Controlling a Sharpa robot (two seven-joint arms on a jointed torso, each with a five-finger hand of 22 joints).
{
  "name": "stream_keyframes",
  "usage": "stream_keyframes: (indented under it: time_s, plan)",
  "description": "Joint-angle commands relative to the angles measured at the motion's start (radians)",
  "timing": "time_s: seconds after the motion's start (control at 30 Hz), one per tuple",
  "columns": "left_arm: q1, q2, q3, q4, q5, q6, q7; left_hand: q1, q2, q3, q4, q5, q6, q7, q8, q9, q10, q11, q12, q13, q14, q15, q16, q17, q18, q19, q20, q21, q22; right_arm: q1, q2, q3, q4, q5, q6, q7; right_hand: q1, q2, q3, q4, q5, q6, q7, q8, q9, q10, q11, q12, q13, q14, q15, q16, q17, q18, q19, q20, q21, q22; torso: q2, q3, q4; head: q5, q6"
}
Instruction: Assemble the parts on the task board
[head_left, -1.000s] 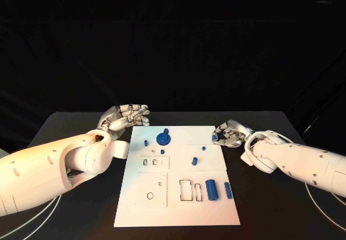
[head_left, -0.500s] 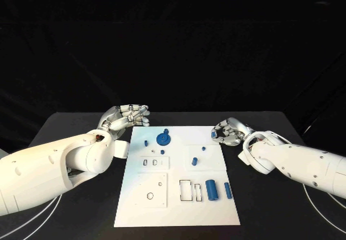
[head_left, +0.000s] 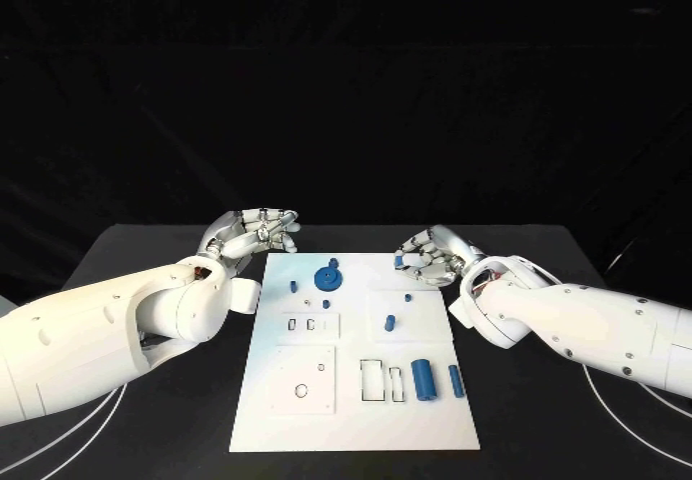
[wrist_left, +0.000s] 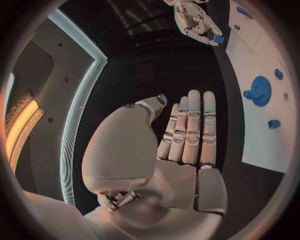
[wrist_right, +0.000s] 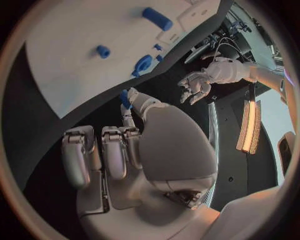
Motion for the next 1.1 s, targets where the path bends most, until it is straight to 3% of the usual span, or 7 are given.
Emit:
stream_keyframes:
  time_s: [0.03,0.13,0.37,0.6,0.87,0.97,1.1]
  plan:
    - [0.001,0.004,0.001,-0.006,-0.01,0.001,-0.003,-0.012,-0.001,0.006,0.0,-0.005,0.005,-0.003,0.006,0.002,0.005,0.0,0.004,0.002,0.003,-0.002,0.007,0.004,0.013,-0.001,-0.005,0.007,0.003,-0.003,0.022,-0.001,0.048,-0.059,-0.045,-0.111,-0.014,-0.001,0.009,0.0,0.002,0.004,-0.006,0.005,0.006,0.076,-0.007,0.001,0.229,0.1,-0.007,0.002,0.251,-0.007,0.105,-0.005,0.004,0.263,-0.004,-0.0026,0.0012,0.012,-0.011]
    - [0.001,0.007,0.001,-0.011,-0.015,-0.001,-0.008,-0.013,0.0,0.008,-0.001,-0.005,0.007,-0.004,0.008,0.003,0.007,-0.001,0.007,0.004,0.002,-0.003,0.013,0.007,0.012,-0.003,-0.006,0.011,0.006,-0.012,0.05,-0.002,0.088,-0.092,-0.06,-0.151,-0.016,-0.001,0.009,0.001,0.002,0.004,-0.006,0.005,0.006,0.076,-0.007,0.001,0.229,0.1,-0.007,0.002,0.251,-0.007,0.105,-0.004,0.004,0.263,-0.005,-0.0043,-0.0003,0.025,-0.013]
    - [0.001,0.017,0.0,-0.02,-0.025,-0.003,-0.016,-0.023,-0.001,0.01,-0.004,-0.005,0.013,-0.012,0.014,0.009,0.02,-0.01,0.027,0.017,0.018,-0.012,0.063,0.035,0.014,-0.002,-0.012,0.041,0.023,-0.046,0.117,-0.007,0.124,-0.161,-0.073,-0.214,-0.024,-0.002,0.01,0.001,0.002,0.004,-0.006,0.006,0.006,0.077,-0.007,0.003,0.231,0.099,-0.007,0.002,0.25,-0.007,0.105,-0.004,0.004,0.263,-0.01,-0.0084,0.0028,0.035,-0.02]
    - [0.001,0.025,0.0,-0.025,-0.038,-0.003,-0.025,-0.034,0.0,0.014,-0.012,-0.005,0.011,-0.017,0.015,0.016,0.018,-0.019,0.063,0.044,0.064,-0.025,0.185,0.102,0.014,0.024,-0.028,0.118,0.066,-0.082,0.179,-0.013,0.119,-0.234,-0.078,-0.263,-0.031,-0.005,0.012,0.001,0.002,0.0,-0.006,0.005,0.006,0.078,-0.007,0.004,0.232,0.099,-0.007,0.001,0.249,-0.007,0.105,-0.004,0.004,0.263,-0.008,-0.0077,0.0016,0.041,-0.021]
    - [0.001,0.028,0.0,-0.026,-0.047,-0.001,-0.033,-0.04,0.0,0.014,-0.021,-0.005,0.011,-0.023,0.013,0.019,0.02,-0.028,0.111,0.08,0.106,-0.036,0.303,0.181,0.015,0.043,-0.041,0.185,0.105,-0.102,0.215,-0.018,0.108,-0.282,-0.06,-0.298,-0.04,-0.007,0.013,0.001,0.002,0.003,-0.007,0.008,0.007,0.08,-0.008,0.006,0.233,0.099,-0.007,0.001,0.249,-0.007,0.105,-0.005,0.004,0.263,-0.007,-0.0065,0.0023,0.046,-0.027]
    - [0.001,0.029,0.0,-0.026,-0.049,-0.001,-0.036,-0.042,0.002,0.013,-0.024,-0.004,0.012,-0.027,0.013,0.02,0.022,-0.033,0.138,0.1,0.15,-0.04,0.393,0.267,0.003,0.093,-0.045,0.243,0.181,-0.108,0.227,-0.019,0.101,-0.296,-0.052,-0.305,-0.044,-0.009,0.013,0.001,0.002,0.004,-0.008,0.009,0.007,0.08,-0.008,0.007,0.233,0.099,-0.007,0.001,0.248,-0.007,0.105,-0.005,0.004,0.263,-0.007,-0.0059,0.0011,0.05,-0.029]
    - [0.001,0.03,0.0,-0.026,-0.051,0.0,-0.039,-0.043,0.001,0.011,-0.027,-0.005,0.012,-0.028,0.011,0.02,0.018,-0.035,0.159,0.116,0.162,-0.042,0.43,0.302,-0.002,0.111,-0.048,0.27,0.216,-0.114,0.239,-0.02,0.089,-0.308,-0.043,-0.31,-0.047,-0.01,0.013,0.001,0.002,0.004,-0.008,0.009,0.007,0.08,-0.008,0.007,0.233,0.099,-0.007,0.001,0.249,-0.007,0.105,-0.005,0.004,0.263,-0.006,-0.0063,0.0018,0.051,-0.033]
